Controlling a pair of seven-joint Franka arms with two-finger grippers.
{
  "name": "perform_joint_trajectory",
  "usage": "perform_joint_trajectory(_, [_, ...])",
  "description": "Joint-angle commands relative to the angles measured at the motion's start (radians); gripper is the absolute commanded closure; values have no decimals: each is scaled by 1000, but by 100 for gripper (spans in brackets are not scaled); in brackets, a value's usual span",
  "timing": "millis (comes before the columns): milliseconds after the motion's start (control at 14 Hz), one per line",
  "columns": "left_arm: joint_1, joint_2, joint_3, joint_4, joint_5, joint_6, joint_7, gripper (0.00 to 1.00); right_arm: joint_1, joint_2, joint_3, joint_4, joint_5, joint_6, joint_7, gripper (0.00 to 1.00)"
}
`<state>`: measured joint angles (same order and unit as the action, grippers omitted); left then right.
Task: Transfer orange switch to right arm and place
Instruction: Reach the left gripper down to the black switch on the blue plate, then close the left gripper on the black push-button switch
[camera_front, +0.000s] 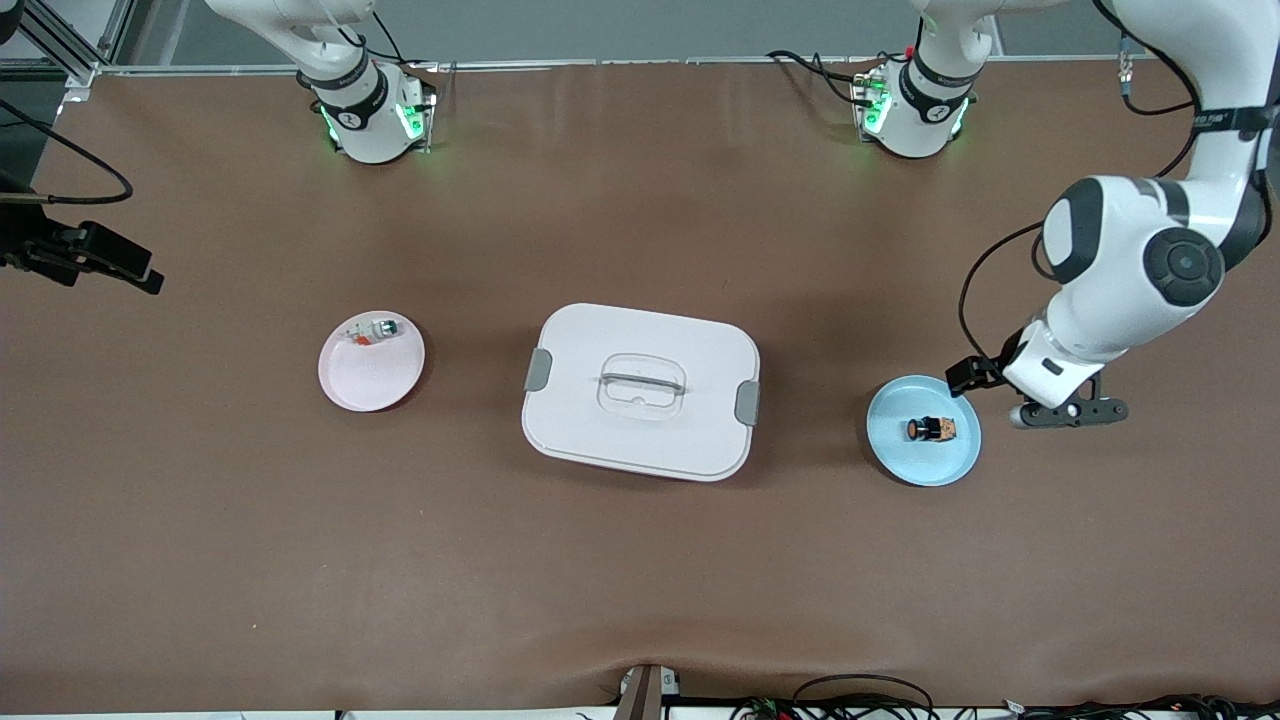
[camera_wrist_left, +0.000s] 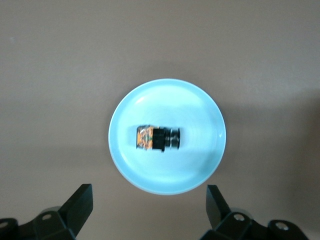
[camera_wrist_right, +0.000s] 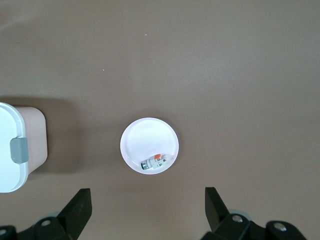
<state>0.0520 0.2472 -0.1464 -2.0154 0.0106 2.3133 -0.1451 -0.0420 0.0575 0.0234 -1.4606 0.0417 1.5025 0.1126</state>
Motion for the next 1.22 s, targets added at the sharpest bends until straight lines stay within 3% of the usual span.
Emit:
perform_joint_trajectory(0, [-3, 53, -1, 1, 20, 76, -11, 0, -4, -25, 3, -24, 15, 8, 6, 0])
perform_joint_trajectory(502, [0, 242, -1, 20, 48, 284, -8, 0, -6, -25, 3, -24, 15, 8, 6, 0])
perform_joint_trajectory(1147, [6, 323, 5, 18, 48, 347, -11, 0, -6, -25, 4, -24, 15, 8, 6, 0])
